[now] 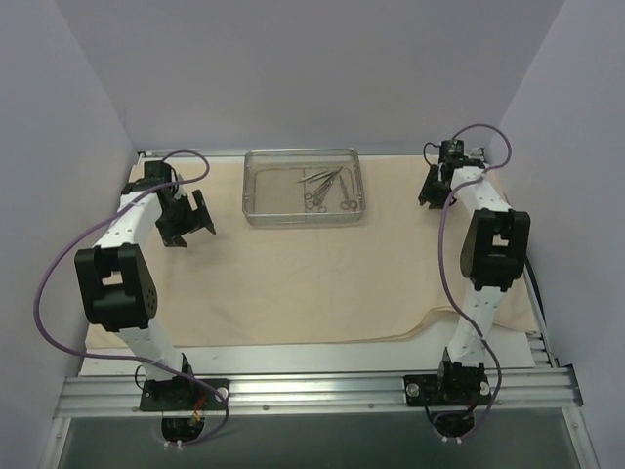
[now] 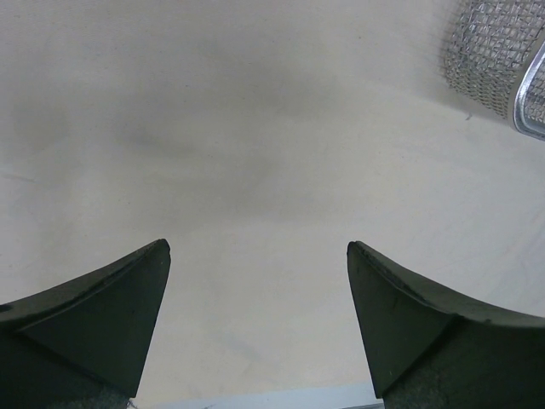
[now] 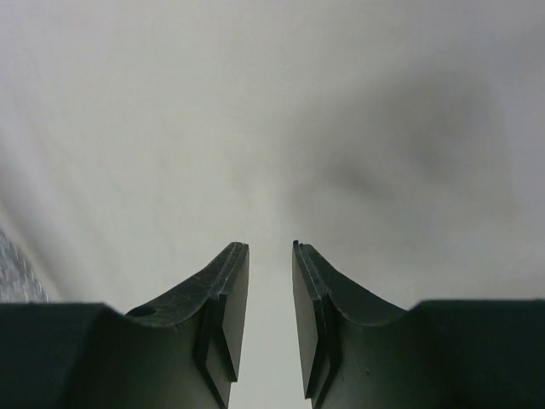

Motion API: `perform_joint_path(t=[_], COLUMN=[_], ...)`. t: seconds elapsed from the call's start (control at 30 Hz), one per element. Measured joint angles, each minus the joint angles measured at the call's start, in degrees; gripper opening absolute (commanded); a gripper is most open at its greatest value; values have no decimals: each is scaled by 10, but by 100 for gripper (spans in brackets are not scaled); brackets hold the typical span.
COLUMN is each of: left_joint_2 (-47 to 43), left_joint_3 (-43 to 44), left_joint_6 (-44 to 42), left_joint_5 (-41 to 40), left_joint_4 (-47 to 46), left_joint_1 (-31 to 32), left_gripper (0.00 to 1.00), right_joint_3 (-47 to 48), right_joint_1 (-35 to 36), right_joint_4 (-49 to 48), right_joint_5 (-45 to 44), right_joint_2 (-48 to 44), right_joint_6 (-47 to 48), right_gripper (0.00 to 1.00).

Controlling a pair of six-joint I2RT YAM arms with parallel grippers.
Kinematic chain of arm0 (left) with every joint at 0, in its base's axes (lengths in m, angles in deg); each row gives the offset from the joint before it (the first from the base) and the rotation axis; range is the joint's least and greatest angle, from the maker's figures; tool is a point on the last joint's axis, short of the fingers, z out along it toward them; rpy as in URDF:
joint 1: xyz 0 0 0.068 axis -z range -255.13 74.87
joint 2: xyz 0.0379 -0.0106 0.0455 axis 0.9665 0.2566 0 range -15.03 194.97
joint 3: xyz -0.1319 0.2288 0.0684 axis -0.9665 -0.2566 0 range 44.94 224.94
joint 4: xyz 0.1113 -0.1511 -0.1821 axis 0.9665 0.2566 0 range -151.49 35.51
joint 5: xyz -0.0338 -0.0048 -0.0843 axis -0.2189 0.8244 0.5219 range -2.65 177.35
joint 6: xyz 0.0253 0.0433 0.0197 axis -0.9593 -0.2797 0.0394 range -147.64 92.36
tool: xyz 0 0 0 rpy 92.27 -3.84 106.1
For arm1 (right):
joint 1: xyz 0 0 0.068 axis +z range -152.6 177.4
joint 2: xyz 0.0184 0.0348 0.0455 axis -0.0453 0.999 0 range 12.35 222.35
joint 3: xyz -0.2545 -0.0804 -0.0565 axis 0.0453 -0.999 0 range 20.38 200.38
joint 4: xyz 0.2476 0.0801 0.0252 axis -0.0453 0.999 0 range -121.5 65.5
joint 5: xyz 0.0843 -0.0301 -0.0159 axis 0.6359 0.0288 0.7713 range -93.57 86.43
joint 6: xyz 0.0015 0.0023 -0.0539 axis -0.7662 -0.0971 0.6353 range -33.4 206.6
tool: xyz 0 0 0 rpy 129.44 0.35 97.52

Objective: Open and lay out the surgical kit
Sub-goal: Open the surgical kit at the center of the board.

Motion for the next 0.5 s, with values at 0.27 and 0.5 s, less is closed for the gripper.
perform_joint_path(t=[0.27, 0.5], left_joint_2=[-22, -31], left_joint_3=[-2, 0], left_joint_6=[0, -1], left_joint_5=[-25, -12], left_joint_4=[5, 11], left_joint_1=[0, 1], left_gripper=[94, 94], right_joint_3=[-303, -455], right_joint_1=[-7, -133], right_joint_4=[62, 86], right_joint_5=[51, 30], right_joint_2=[-243, -315], right_joint_6=[-61, -109], right_gripper=[9, 0])
